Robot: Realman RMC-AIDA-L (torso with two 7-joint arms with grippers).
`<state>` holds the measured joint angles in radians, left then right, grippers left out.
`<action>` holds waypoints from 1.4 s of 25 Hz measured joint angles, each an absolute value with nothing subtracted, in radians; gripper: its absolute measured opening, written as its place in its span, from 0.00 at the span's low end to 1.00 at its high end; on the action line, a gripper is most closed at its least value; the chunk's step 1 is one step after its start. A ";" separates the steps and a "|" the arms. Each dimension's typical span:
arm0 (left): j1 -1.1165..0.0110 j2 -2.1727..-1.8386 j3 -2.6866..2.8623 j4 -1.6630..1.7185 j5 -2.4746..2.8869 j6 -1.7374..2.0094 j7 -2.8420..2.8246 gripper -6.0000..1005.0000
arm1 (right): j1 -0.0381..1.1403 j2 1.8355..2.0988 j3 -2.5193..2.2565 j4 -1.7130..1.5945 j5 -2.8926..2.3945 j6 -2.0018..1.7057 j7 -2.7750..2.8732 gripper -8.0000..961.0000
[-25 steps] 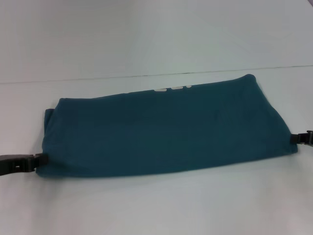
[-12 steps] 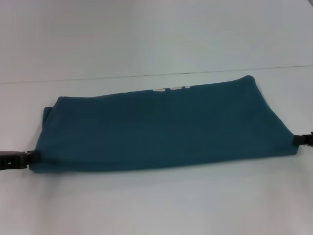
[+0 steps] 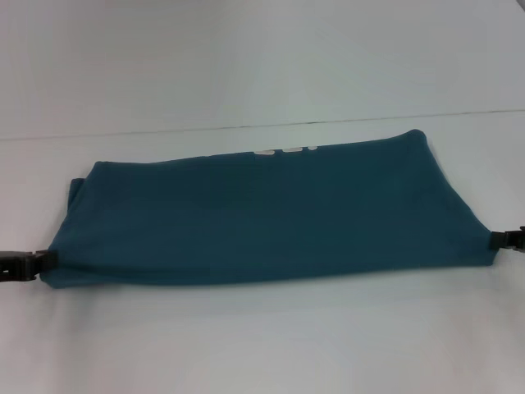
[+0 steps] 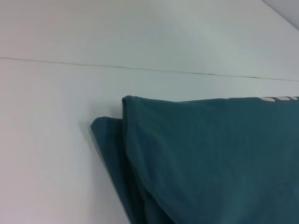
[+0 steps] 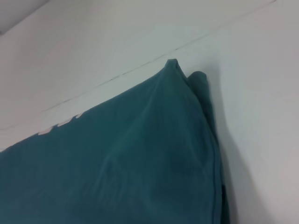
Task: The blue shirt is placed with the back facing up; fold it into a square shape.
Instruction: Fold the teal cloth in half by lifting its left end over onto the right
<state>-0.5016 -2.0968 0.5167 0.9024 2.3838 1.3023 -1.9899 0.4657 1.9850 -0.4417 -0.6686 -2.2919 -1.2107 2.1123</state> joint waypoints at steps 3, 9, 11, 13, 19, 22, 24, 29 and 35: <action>-0.503 -2.094 0.516 0.903 2.384 1.306 -1.987 0.03 | 0.462 1.992 -0.442 -0.673 -2.261 -1.232 2.086 0.07; -0.501 -2.092 0.515 0.911 2.384 1.324 -1.991 0.05 | 0.459 1.992 -0.442 -0.674 -2.225 -1.291 2.058 0.10; -0.495 -2.092 0.515 0.925 2.384 1.350 -1.992 0.05 | 0.459 1.988 -0.442 -0.674 -2.224 -1.307 2.058 0.11; -0.491 -2.092 0.515 0.937 2.384 1.378 -1.992 0.06 | 0.459 1.984 -0.442 -0.674 -2.223 -1.321 2.058 0.12; -0.472 -2.085 0.475 0.981 2.384 1.434 -2.011 0.14 | 0.455 1.967 -0.408 -0.685 -2.207 -1.386 2.058 0.15; -0.464 -2.085 0.434 0.997 2.378 1.454 -2.016 0.19 | 0.438 1.968 -0.366 -0.724 -2.181 -1.420 2.050 0.20; -0.463 -2.081 0.400 1.003 2.377 1.477 -2.029 0.23 | 0.422 1.970 -0.349 -0.745 -2.132 -1.451 2.032 0.30; -0.457 -2.077 0.373 1.003 2.383 1.543 -2.079 0.36 | 0.408 1.958 -0.342 -0.753 -2.032 -1.515 1.969 0.54; -0.437 -2.084 0.374 0.966 2.388 1.586 -2.143 0.61 | 0.443 1.952 -0.359 -0.746 -2.047 -1.522 1.957 0.89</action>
